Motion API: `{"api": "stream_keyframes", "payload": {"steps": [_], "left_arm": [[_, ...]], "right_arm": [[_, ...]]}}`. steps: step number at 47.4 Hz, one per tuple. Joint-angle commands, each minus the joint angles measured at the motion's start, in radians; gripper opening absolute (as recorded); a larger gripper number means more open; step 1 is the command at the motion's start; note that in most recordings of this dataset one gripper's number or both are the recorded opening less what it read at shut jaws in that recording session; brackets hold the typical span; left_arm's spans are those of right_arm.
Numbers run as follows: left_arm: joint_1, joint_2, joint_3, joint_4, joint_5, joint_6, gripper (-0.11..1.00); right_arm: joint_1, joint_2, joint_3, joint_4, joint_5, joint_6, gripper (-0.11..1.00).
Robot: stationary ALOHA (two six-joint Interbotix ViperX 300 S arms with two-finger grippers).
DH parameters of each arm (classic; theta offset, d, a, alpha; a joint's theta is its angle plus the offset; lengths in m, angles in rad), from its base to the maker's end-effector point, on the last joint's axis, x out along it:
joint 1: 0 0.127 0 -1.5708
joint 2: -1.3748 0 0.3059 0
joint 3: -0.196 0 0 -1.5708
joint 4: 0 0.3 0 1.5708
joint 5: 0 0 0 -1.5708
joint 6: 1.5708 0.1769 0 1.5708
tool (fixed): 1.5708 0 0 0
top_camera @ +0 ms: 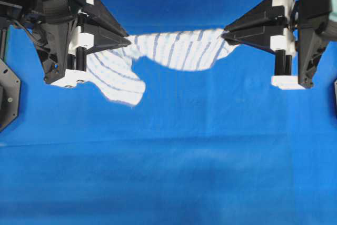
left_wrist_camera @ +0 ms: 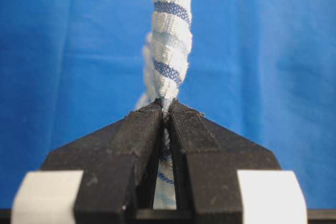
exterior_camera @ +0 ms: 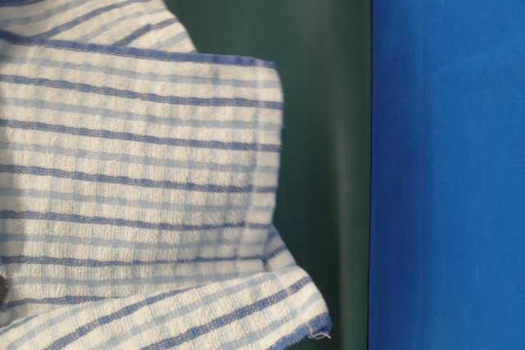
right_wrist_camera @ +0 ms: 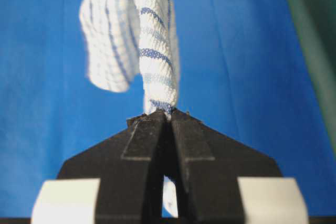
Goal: Lift the towel with both arms.
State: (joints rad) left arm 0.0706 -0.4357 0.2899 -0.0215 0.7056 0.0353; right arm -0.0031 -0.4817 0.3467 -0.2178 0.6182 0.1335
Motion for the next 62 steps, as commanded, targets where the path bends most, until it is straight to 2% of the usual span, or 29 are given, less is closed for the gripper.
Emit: {"api": "stream_keyframes", "payload": {"steps": [1,21,23,26,29,33,35,38,50,56,62], "left_arm": [[0.003,-0.006,-0.026,0.002,-0.003,0.002,0.02],[0.003,-0.006,-0.018,0.002,-0.008,0.002,0.05],[0.003,-0.006,-0.015,0.002,-0.011,0.0,0.11],[0.003,-0.009,-0.009,0.002,-0.017,-0.002,0.28],[0.003,-0.017,-0.003,0.002,-0.025,-0.002,0.49],[0.003,-0.029,0.008,0.002,-0.029,-0.002,0.74],[0.003,-0.038,0.015,0.002,-0.031,-0.005,0.83],[0.005,-0.044,0.023,0.0,-0.032,-0.006,0.93],[-0.015,-0.041,0.08,-0.003,-0.049,-0.009,0.93],[-0.054,-0.02,0.144,-0.005,-0.103,-0.012,0.93],[-0.078,0.011,0.219,-0.005,-0.178,-0.043,0.93]], "right_arm": [[-0.002,0.003,-0.028,-0.003,0.014,-0.002,0.03],[-0.002,0.014,-0.029,-0.003,0.021,0.0,0.04],[-0.003,0.014,-0.028,-0.003,0.021,0.002,0.06],[-0.003,0.014,-0.026,-0.003,0.021,0.003,0.24],[-0.003,0.014,-0.023,-0.005,0.021,0.003,0.44],[-0.003,0.014,-0.021,-0.011,0.023,0.005,0.64],[-0.003,0.014,-0.021,-0.012,0.021,0.006,0.69],[-0.003,0.014,-0.021,-0.012,0.023,0.008,0.67],[0.002,0.029,0.008,-0.002,0.021,0.02,0.67],[0.012,0.055,0.054,0.011,0.011,0.034,0.67],[0.021,0.091,0.109,0.015,-0.028,0.064,0.67]]}}
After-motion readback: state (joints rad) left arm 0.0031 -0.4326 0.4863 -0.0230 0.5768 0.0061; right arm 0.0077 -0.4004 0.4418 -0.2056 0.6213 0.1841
